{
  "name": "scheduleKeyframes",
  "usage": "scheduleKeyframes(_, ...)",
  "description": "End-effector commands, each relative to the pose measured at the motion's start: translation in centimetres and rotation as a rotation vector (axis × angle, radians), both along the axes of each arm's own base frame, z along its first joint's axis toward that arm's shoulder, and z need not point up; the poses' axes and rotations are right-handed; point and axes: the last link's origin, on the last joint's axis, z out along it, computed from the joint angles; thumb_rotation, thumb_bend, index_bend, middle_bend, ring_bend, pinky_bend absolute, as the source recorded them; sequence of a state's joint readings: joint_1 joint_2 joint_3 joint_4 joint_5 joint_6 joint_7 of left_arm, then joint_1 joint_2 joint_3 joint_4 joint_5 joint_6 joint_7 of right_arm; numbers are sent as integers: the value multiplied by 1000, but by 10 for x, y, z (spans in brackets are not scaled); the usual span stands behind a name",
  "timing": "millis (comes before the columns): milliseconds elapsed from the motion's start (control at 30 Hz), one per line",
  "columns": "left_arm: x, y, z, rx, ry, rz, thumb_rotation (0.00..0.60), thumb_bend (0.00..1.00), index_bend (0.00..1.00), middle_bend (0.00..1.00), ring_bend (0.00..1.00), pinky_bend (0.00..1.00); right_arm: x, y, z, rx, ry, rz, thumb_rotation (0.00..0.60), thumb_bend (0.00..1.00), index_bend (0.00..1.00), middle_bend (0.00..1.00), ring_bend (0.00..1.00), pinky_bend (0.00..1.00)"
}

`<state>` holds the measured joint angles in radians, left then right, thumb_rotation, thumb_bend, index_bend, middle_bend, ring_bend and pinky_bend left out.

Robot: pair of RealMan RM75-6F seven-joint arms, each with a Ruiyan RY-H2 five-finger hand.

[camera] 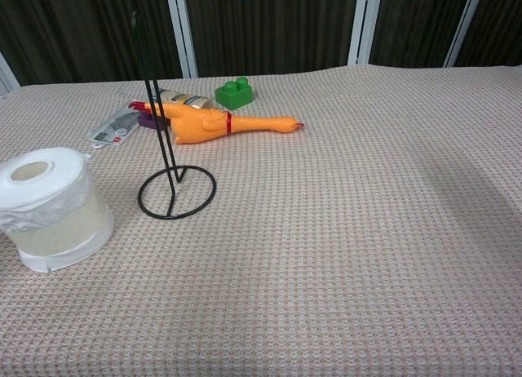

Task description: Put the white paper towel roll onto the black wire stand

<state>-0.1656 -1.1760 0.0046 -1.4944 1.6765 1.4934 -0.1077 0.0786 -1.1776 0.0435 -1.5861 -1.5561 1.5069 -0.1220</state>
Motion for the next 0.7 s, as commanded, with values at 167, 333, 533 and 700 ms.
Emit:
scheduleKeyframes(167, 2, 4, -8, -78, -130, -5, 600, 387, 0, 0, 0, 31, 0, 1, -1, 4, -3, 0, 600, 90, 0, 0, 0, 0)
scheduleKeyframes(333, -4, 10, -31, -205, -401, 14, 600, 359, 0, 0, 0, 22, 0, 1, 0, 17, -14, -6, 600, 91, 0, 0, 0, 0)
scheduleKeyframes(533, -12, 19, -44, -179, -464, 28, 600, 338, 0, 0, 0, 2, 1, 2, 3, 11, -20, -3, 600, 90, 0, 0, 0, 0)
scheduleKeyframes(700, -19, 32, -69, -105, -482, 20, 600, 330, 0, 0, 0, 0, 1, 3, 3, 19, -26, -7, 600, 91, 0, 0, 0, 0)
